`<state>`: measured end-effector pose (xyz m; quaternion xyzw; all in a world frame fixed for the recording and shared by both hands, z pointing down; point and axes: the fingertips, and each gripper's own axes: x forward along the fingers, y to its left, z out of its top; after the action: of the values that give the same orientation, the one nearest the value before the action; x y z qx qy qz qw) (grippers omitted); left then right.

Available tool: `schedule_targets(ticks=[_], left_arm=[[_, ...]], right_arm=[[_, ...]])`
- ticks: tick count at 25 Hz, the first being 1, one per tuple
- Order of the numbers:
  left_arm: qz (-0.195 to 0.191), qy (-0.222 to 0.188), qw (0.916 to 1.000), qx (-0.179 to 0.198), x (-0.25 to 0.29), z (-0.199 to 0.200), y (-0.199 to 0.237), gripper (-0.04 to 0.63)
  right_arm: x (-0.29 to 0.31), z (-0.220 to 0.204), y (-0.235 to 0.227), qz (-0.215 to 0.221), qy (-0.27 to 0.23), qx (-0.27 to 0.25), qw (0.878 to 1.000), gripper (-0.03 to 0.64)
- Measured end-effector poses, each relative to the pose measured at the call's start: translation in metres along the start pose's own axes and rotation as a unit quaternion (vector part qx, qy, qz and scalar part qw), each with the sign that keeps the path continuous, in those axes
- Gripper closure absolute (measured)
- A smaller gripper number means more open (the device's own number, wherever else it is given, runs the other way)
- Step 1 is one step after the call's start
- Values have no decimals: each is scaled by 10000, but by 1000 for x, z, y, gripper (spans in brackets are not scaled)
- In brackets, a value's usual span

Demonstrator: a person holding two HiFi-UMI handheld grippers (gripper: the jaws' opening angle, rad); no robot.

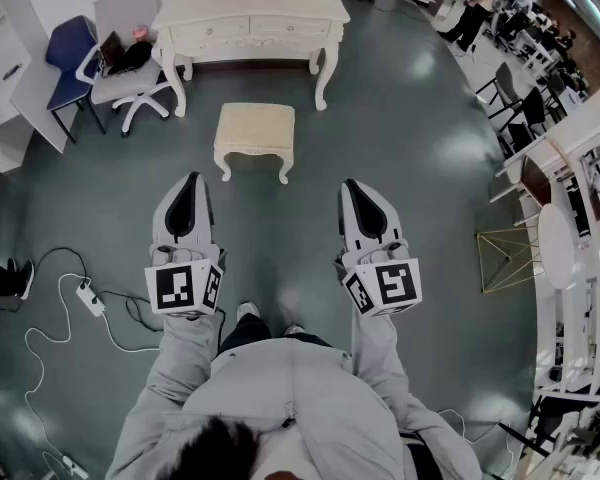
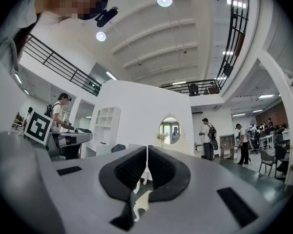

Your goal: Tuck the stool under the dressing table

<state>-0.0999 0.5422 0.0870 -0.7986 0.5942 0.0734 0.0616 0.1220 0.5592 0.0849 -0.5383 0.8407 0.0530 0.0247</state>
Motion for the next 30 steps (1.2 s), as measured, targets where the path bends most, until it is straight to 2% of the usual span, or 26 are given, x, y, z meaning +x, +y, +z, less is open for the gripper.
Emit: schedule_targets(ticks=[14, 30], left_arm=[[-64, -17, 10000, 14, 1, 1, 8, 586], [-307, -184, 9994, 41, 24, 1, 67, 586]], right_arm=[[6, 0, 7, -81, -38, -69, 9999, 615], [54, 0, 39, -211, -174, -33, 9996, 618]])
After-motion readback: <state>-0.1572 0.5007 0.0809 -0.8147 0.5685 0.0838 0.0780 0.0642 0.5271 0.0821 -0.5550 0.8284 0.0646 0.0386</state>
